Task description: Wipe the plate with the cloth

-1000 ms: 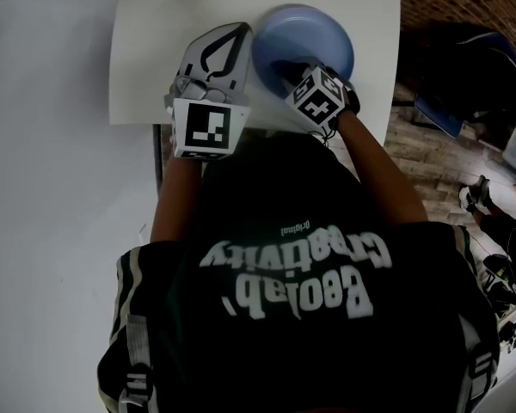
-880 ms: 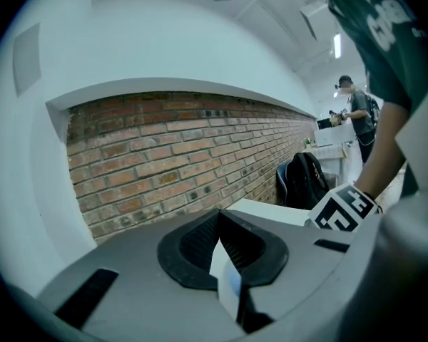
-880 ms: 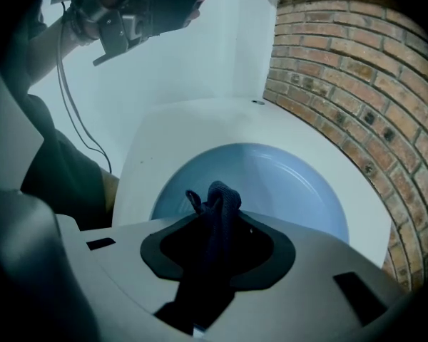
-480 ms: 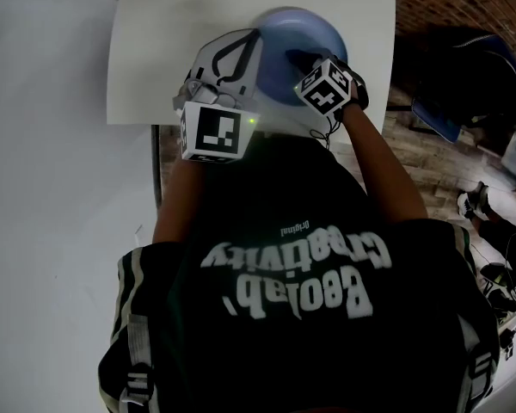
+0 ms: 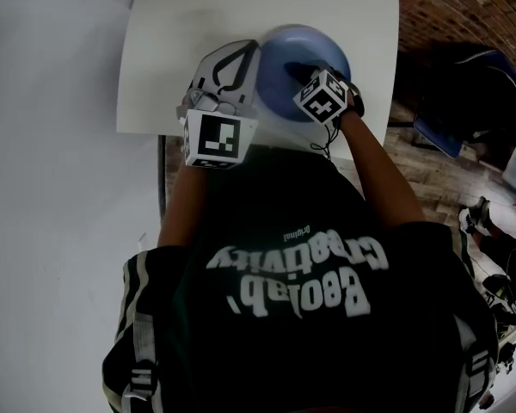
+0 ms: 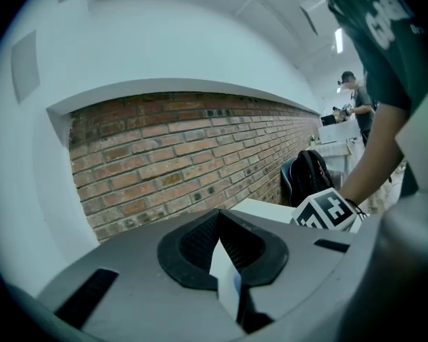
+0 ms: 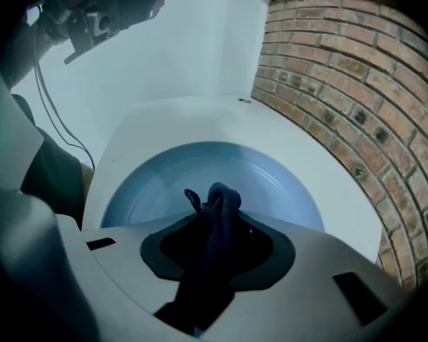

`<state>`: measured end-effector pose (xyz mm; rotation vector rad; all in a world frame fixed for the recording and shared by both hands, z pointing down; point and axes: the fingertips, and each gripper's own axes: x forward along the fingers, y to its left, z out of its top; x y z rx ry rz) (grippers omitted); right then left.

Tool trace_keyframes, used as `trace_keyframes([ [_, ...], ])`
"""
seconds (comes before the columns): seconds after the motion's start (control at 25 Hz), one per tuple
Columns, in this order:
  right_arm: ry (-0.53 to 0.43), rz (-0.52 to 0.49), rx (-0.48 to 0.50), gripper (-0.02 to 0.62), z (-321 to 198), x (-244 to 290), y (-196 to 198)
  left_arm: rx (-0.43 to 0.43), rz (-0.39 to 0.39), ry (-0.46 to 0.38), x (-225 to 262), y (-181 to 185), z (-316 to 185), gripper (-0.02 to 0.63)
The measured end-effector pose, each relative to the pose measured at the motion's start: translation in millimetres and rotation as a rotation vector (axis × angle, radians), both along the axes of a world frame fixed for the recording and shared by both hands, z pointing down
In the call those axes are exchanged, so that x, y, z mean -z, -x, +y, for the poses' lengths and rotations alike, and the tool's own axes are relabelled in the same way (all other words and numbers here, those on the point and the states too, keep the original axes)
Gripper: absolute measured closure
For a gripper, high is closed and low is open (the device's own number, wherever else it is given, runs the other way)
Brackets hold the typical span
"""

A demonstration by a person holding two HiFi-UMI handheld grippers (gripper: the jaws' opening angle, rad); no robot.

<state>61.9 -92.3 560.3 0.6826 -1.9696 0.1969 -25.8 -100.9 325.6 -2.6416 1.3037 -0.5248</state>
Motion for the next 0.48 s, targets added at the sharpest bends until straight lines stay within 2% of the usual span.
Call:
trace_keyframes([
  [0.28,-0.127,-0.135,-0.028,0.495,-1.3,37.9,10.2,-0.06,-0.006,-0.008,8.9,-17.9,-1.0,0.603],
  [0.48,-0.223,-0.315,-0.106,0.495,-6.9,92.6,9.6,-0.075,0.1,-0.001,36.7,-27.4,-5.1,0.603],
])
